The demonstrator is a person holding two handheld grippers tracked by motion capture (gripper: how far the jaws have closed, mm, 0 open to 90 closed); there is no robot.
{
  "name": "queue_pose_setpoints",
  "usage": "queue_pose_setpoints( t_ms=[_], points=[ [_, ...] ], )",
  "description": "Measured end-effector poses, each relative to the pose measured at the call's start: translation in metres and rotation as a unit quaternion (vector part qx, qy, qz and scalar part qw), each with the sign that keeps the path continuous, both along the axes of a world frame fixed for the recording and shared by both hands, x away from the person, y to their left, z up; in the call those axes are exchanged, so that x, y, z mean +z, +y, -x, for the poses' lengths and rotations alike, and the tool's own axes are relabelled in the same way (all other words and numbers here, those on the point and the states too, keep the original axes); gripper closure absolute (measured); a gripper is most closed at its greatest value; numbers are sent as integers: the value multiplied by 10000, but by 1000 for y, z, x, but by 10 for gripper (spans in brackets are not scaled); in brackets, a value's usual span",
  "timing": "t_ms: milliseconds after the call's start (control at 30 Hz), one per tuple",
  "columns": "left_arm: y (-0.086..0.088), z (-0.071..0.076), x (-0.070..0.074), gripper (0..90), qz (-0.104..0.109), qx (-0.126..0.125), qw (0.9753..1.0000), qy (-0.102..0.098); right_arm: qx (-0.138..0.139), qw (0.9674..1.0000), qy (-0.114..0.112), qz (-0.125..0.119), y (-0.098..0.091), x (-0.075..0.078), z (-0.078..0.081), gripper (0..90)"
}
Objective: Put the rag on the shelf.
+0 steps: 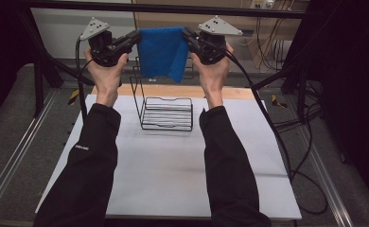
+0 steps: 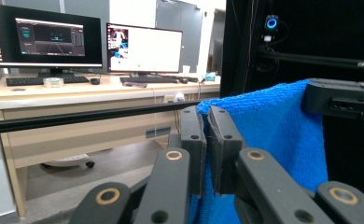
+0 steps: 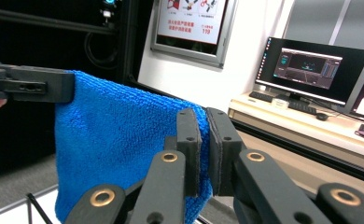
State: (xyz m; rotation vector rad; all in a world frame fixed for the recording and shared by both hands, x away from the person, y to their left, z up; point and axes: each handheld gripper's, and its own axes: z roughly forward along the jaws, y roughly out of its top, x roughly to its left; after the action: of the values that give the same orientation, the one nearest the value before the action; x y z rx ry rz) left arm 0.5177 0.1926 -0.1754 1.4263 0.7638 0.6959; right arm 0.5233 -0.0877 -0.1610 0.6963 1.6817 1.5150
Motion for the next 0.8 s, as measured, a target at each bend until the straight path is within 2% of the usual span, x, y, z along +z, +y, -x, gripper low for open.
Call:
queue_pose_setpoints(
  t_ms=[133, 200, 300, 433, 633, 700, 800],
  points=[
    [2, -1, -6, 853, -53, 15, 10000, 31, 37, 10000, 42, 25, 1, -5, -4, 849],
    [6, 0, -6, 854, -117, 72, 9999, -20, 84, 9999, 52, 66, 3, -7, -5, 849],
    [13, 2, -3, 855, -37, 151, 9998, -92, 258, 9996, -35, -89, 8, -6, -5, 849],
    [22, 6, 2, 855, -42, 153, 9997, -197, 327, 9994, -130, 28, 16, -2, -11, 849],
    [27, 5, 3, 855, 55, 109, 9995, -274, 417, 9988, -260, 64, 21, 3, -21, 849],
    [28, 3, 4, 855, 0, 133, 9996, -256, 472, 9984, -295, 97, 22, 6, -24, 849],
    [28, 0, 2, 855, -25, 131, 9998, -175, 498, 9976, -380, 291, 23, 8, -28, 849]
  ],
)
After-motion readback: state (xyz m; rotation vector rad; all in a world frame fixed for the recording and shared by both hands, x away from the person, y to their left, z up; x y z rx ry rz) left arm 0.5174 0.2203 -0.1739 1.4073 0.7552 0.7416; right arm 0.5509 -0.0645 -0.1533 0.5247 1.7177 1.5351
